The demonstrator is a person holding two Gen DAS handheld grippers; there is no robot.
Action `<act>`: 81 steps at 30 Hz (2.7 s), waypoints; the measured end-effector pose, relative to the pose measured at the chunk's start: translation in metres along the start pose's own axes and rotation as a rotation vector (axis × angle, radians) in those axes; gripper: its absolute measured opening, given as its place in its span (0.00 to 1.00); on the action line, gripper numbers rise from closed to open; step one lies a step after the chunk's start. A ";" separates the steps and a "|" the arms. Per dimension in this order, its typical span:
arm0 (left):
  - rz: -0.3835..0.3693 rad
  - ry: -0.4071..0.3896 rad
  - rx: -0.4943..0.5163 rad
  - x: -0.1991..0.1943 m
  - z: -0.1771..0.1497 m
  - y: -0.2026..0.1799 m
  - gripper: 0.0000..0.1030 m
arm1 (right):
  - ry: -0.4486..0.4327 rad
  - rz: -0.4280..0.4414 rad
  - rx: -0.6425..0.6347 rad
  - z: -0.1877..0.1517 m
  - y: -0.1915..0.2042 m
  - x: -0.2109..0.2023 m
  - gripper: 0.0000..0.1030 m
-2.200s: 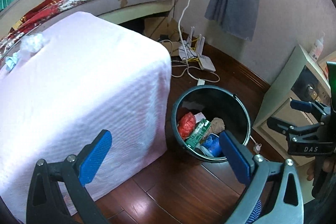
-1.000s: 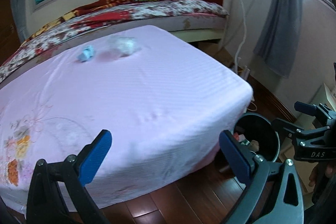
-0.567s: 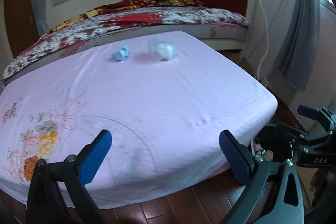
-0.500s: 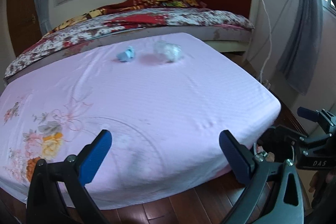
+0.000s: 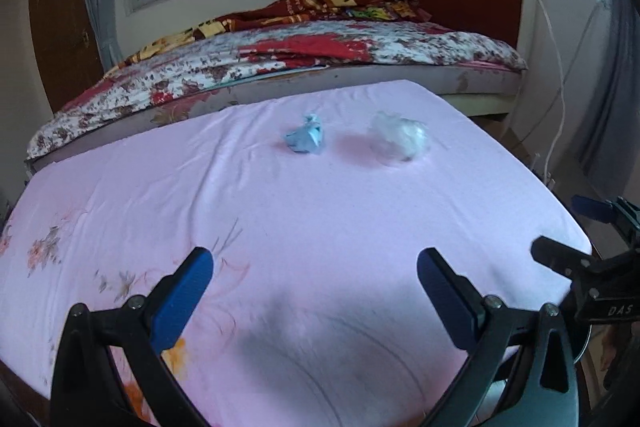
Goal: Collect trash
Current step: 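Move both tools back over the bed toward the mask and plastic wrap, then grasp the blue face mask with the left tool while the right tool grasps the plastic wrap, then carry the blue mask and clear plastic wrap over the black bucket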
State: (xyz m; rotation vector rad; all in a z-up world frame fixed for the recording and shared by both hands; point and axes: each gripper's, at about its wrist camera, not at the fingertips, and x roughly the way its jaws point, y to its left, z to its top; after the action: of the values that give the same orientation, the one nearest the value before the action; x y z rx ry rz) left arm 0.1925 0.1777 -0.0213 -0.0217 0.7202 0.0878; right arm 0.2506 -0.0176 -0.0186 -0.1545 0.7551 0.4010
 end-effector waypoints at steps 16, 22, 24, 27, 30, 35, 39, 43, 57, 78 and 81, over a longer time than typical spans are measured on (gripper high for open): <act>-0.029 0.011 -0.021 0.125 0.066 0.030 0.86 | 0.090 0.070 -0.044 0.108 0.002 0.178 0.55; -0.072 0.047 -0.014 0.169 0.089 0.020 0.80 | 0.089 0.073 0.003 0.130 -0.025 0.199 0.49; -0.070 0.073 -0.011 0.183 0.095 0.017 0.76 | 0.091 0.077 0.016 0.133 -0.031 0.203 0.49; -0.079 0.117 -0.015 0.198 0.099 0.015 0.67 | 0.090 0.079 0.018 0.134 -0.034 0.203 0.48; -0.114 0.154 -0.002 0.206 0.099 0.011 0.46 | 0.088 0.089 0.029 0.133 -0.034 0.200 0.46; -0.139 0.130 0.018 0.182 0.089 0.008 0.38 | 0.071 0.097 0.031 0.125 -0.030 0.178 0.44; -0.146 0.087 0.056 0.147 0.076 -0.001 0.38 | 0.054 0.093 0.027 0.113 -0.028 0.151 0.44; -0.169 0.056 0.060 0.116 0.069 -0.006 0.38 | 0.034 0.082 0.024 0.096 -0.027 0.114 0.44; -0.224 0.010 0.110 0.024 0.031 -0.046 0.38 | -0.063 0.078 0.060 0.034 -0.033 -0.017 0.44; -0.392 -0.036 0.228 -0.055 -0.019 -0.148 0.38 | -0.135 -0.037 0.168 -0.088 -0.103 -0.161 0.44; -0.408 -0.036 0.242 -0.060 -0.023 -0.165 0.38 | -0.153 -0.072 0.181 -0.100 -0.117 -0.177 0.44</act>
State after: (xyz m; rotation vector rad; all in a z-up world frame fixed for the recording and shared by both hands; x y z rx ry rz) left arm 0.1465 0.0082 -0.0006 0.0644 0.6743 -0.3888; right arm 0.1191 -0.2047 0.0310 0.0186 0.6296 0.2710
